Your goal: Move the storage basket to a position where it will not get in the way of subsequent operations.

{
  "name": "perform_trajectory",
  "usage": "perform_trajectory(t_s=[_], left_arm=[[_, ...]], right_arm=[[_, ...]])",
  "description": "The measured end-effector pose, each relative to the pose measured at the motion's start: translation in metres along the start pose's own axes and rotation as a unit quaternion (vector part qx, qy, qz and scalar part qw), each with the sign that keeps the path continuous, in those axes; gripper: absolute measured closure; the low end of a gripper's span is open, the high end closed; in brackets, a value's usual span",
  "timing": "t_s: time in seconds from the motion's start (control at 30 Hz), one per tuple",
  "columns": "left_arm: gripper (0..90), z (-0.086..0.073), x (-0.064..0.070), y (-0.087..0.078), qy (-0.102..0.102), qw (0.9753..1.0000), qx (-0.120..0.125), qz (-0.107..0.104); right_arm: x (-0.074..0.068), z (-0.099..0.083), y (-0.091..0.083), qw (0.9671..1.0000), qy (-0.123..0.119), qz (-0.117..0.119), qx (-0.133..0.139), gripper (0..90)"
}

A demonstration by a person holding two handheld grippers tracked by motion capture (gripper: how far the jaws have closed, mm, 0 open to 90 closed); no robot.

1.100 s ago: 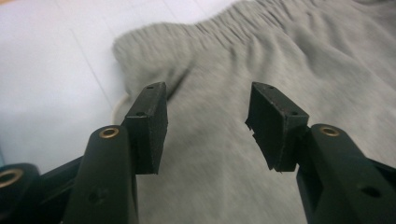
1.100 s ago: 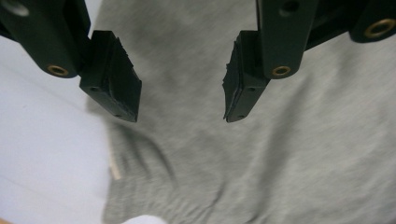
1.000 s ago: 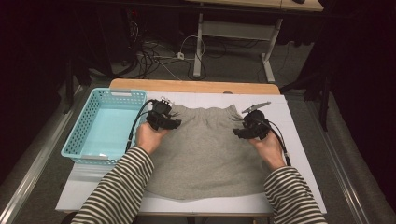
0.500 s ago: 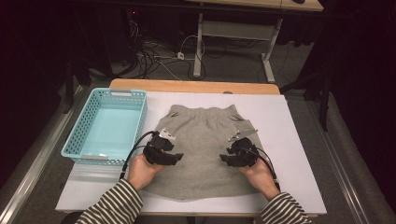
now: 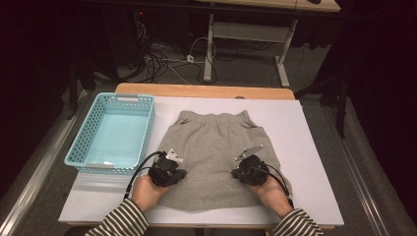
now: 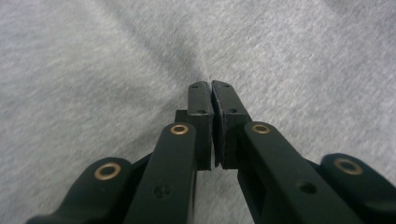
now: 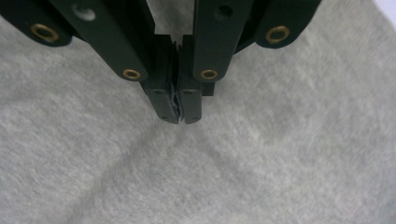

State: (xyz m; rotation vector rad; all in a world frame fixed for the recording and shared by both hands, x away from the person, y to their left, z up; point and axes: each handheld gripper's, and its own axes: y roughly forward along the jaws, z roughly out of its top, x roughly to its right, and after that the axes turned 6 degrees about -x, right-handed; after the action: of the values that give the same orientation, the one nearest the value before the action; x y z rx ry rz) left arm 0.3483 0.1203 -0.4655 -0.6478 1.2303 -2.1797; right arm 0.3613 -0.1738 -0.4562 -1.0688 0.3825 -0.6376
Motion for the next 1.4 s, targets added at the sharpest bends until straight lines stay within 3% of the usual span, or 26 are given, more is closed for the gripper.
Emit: perform_trajectory(t_s=[0.23,0.4,0.53,0.63,0.7,1.07,1.3,1.4], left_arm=[[83.7,-0.013,-0.001,-0.010,-0.012,0.9999,-0.001,-0.004],[66.2,-0.023,-0.002,-0.025,-0.023,0.9991,0.034,0.011],[57.7,-0.032,-0.004,-0.029,-0.036,0.9984,0.040,0.016],[56.3,-0.040,-0.003,-0.032,-0.040,0.9983,0.040,0.014],[55.8,-0.045,-0.002,-0.035,-0.038,0.9982,0.040,0.023],[53.1,-0.075,-0.006,-0.052,-0.075,0.9952,0.051,0.037],[53.8,-0.090,-0.007,-0.059,-0.090,0.9939,0.051,0.036],[54.2,-0.091,-0.010,-0.055,-0.104,0.9932,0.044,0.028]], right_arm=[[0.001,-0.006,-0.003,0.9999,-0.001,0.014,-0.001,87.3],[0.003,-0.012,-0.003,0.9994,0.014,0.028,0.014,83.4],[0.001,-0.012,-0.003,0.9995,0.009,0.027,0.014,79.3],[0.000,-0.011,-0.003,0.9996,0.004,0.025,0.013,77.5],[0.001,-0.011,-0.003,0.9995,0.004,0.030,0.013,76.1],[0.002,-0.010,-0.001,0.9990,-0.004,0.041,0.016,71.5],[0.002,-0.009,-0.001,0.9988,-0.010,0.044,0.017,71.0],[0.003,-0.008,0.000,0.9988,-0.010,0.044,0.017,71.1]])
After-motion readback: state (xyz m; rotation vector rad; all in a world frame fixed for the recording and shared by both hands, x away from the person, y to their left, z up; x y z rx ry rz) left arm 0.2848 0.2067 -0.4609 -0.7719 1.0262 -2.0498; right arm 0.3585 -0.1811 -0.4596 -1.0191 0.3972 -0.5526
